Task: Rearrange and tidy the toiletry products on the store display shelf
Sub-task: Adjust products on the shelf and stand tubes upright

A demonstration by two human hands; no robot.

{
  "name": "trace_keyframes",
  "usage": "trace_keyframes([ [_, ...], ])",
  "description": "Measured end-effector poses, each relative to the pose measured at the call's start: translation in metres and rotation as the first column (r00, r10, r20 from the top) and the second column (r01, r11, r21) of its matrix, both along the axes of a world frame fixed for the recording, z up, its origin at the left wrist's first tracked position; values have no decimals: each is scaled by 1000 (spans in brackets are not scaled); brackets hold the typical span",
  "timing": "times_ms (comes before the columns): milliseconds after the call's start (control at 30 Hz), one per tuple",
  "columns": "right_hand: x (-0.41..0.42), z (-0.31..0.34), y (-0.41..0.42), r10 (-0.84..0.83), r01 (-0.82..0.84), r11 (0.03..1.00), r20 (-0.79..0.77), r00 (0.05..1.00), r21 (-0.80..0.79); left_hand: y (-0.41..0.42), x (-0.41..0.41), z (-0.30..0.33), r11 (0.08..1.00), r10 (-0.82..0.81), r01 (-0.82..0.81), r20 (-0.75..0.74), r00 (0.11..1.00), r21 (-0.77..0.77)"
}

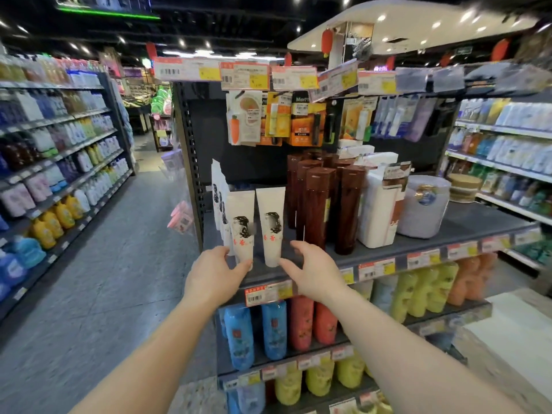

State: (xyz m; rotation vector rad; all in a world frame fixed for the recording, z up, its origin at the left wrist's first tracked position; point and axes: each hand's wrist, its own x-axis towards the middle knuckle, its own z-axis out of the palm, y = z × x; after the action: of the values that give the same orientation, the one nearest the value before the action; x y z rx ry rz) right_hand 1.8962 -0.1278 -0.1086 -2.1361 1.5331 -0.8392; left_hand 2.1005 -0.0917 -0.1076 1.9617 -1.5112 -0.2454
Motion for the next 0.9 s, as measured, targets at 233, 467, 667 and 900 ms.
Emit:
trace_keyframes([
  [233,-75,18,32,69,-84,990,-129,989,-115,55,-95,24,990,125,-94,354,927,-104],
  [467,-181,32,51,-94,-28,960,-414,905,-278,59,-211,31,998,-60,58,517,854,21],
  [667,-278,31,43,-222,149,965,-368,903,-216,18,-305,36,971,-221,233,548,807,49],
  [900,-365,23,-2,-356,288,932,-408,841,-221,-56,-399,24,915,-370,401,492,788,44],
])
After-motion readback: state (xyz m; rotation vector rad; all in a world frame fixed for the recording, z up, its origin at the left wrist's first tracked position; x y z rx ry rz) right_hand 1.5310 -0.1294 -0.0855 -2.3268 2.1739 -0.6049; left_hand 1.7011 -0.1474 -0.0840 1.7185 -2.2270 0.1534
